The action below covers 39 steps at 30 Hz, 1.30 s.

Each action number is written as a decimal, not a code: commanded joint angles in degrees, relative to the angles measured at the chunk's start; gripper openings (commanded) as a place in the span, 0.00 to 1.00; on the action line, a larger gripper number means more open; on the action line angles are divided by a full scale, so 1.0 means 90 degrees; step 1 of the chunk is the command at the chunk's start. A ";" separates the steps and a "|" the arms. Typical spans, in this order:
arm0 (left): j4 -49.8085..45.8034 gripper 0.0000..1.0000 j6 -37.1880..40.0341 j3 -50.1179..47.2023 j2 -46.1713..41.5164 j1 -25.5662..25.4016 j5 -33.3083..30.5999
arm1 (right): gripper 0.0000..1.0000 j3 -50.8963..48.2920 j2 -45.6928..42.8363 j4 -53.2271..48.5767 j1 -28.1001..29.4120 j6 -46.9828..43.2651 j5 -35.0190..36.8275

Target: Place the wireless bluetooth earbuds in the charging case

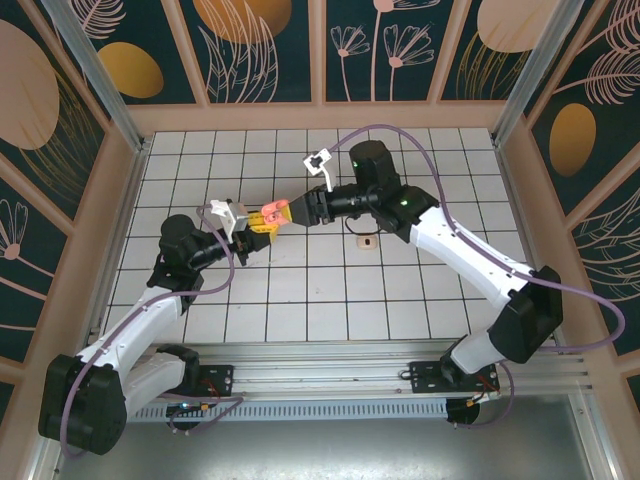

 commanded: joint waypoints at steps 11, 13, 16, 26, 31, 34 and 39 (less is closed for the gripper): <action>0.0052 0.13 -0.0012 0.0246 -0.0144 -0.0047 0.0335 | 0.61 0.0572 0.0554 0.0475 -0.0149 0.0211 -0.0342; 0.0040 0.13 -0.0013 0.0241 -0.0169 -0.0050 0.0325 | 0.61 0.0736 0.0750 0.0473 -0.0072 0.0201 -0.0551; -0.0024 0.13 0.0010 0.0255 -0.0174 -0.0041 0.0269 | 0.59 0.0972 0.0937 0.0424 0.0037 0.0182 -0.0829; -0.0225 0.13 0.0100 0.0341 -0.0073 -0.0050 0.0057 | 0.53 0.0288 0.0162 0.0874 -0.0014 0.0435 -0.0983; -0.0265 0.13 0.0071 0.0338 -0.0018 -0.0051 0.0016 | 0.51 -0.0238 -0.0309 0.1252 -0.0149 0.0653 -0.0930; -0.0293 0.13 0.0037 0.0328 0.0004 -0.0057 0.0008 | 0.51 -0.0437 -0.0460 0.1458 -0.0228 0.0767 -0.0937; -0.0534 0.14 -0.0344 0.0541 0.0307 -0.0071 -0.0140 | 0.53 -0.0589 -0.0660 0.0885 -0.0502 0.0885 0.0372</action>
